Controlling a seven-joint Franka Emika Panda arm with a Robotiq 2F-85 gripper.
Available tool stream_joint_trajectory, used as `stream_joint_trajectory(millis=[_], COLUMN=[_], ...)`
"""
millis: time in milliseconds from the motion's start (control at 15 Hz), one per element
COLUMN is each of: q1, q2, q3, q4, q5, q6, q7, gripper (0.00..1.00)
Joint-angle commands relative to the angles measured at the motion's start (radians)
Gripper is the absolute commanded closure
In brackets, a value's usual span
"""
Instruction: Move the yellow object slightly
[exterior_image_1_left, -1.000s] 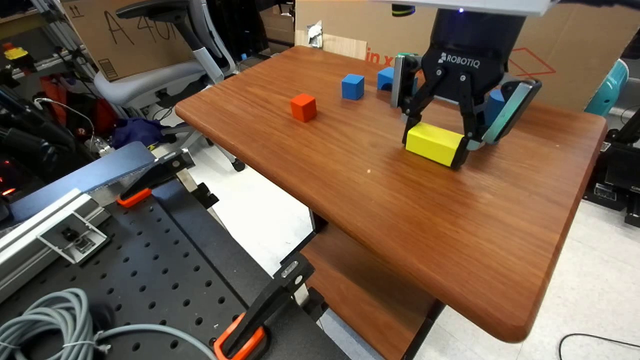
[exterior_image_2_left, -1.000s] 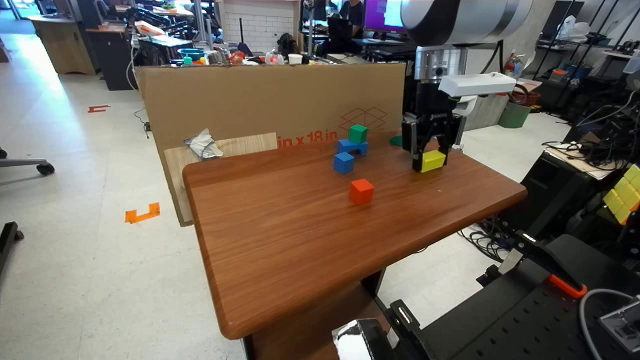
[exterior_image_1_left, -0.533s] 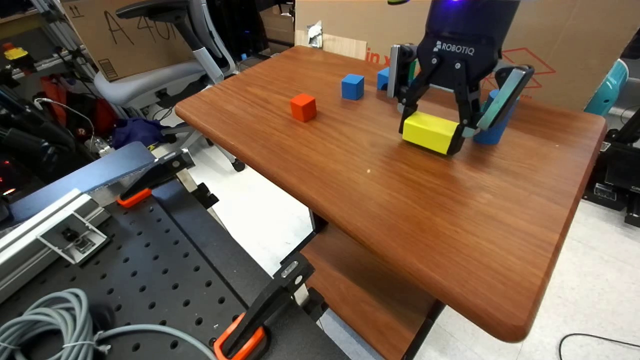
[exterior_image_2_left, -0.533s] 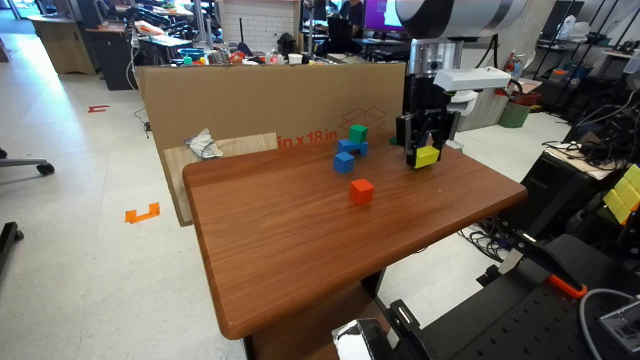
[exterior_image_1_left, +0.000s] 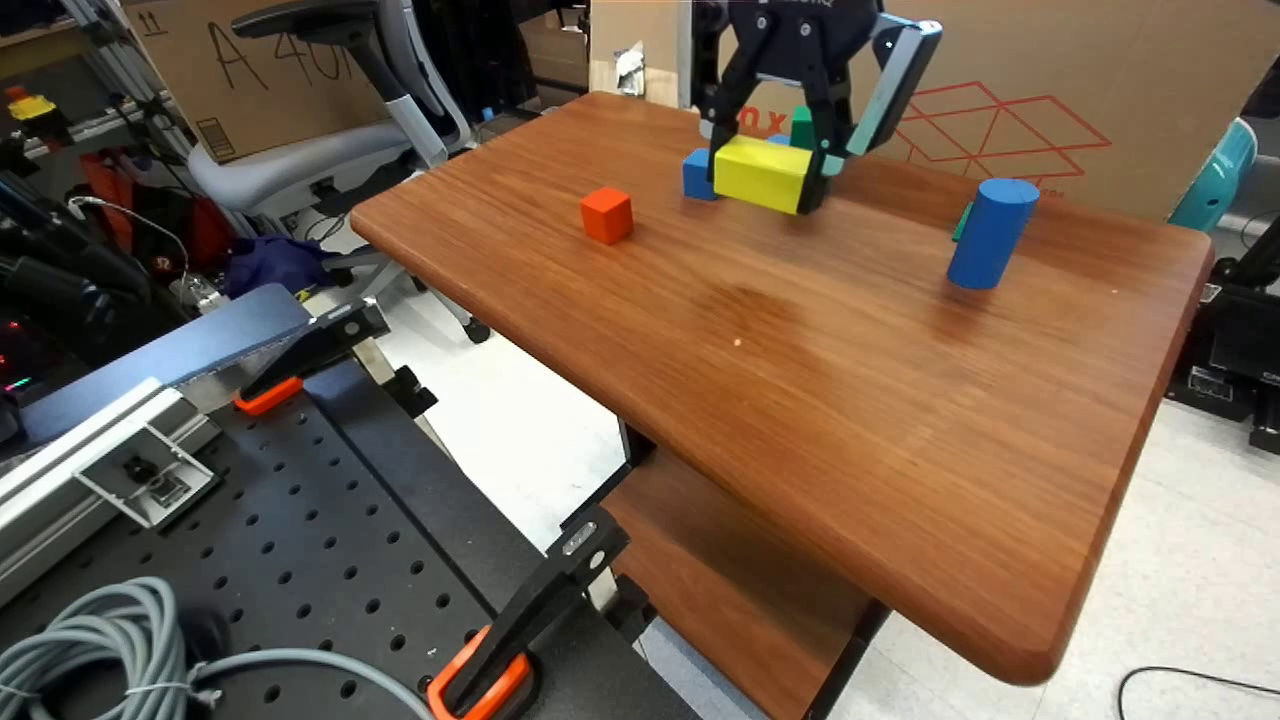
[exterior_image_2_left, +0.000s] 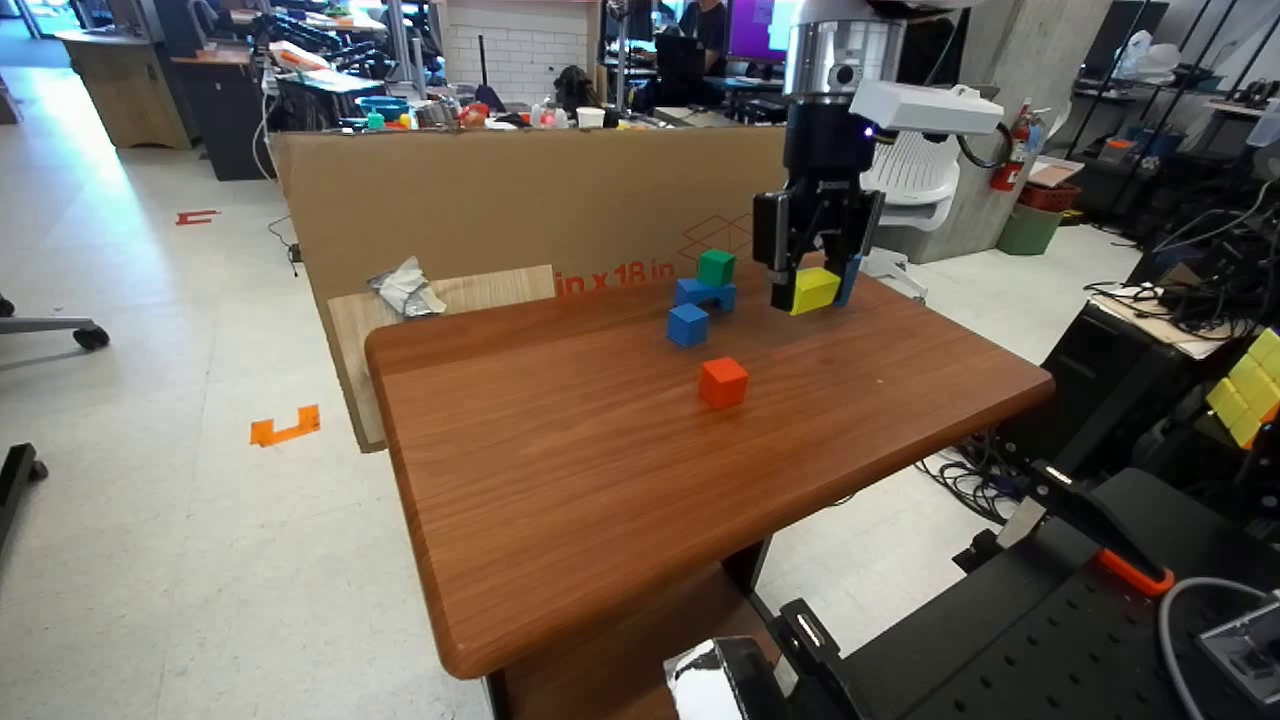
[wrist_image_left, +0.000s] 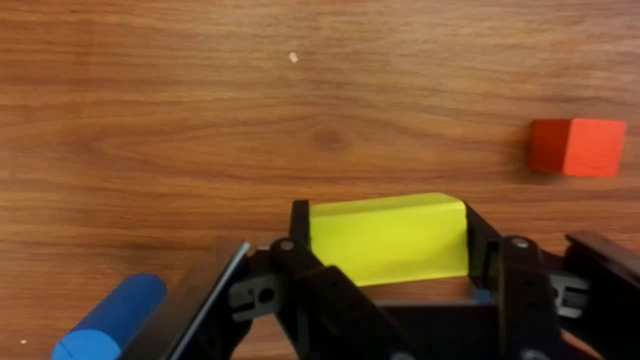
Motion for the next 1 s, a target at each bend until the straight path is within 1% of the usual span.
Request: stream_joint_trajectory(millis=[0,200,400,933], q1=[0.019,0.028,0.019,0.019], q2=[-0.070,-0.072,-0.066,-0.019], q3=[0.015,0.011,0.011,-0.004], q4=[-0.082,-0.093,-0.092,-0.078], q5=[0.011,0.007,0.016,0.006], q6=[0.026,0.018,0.005,0.001], q7=[-0.014,-0.007,-0.019,-0.002], gripper=[0.56,0.56,0.56,0.56])
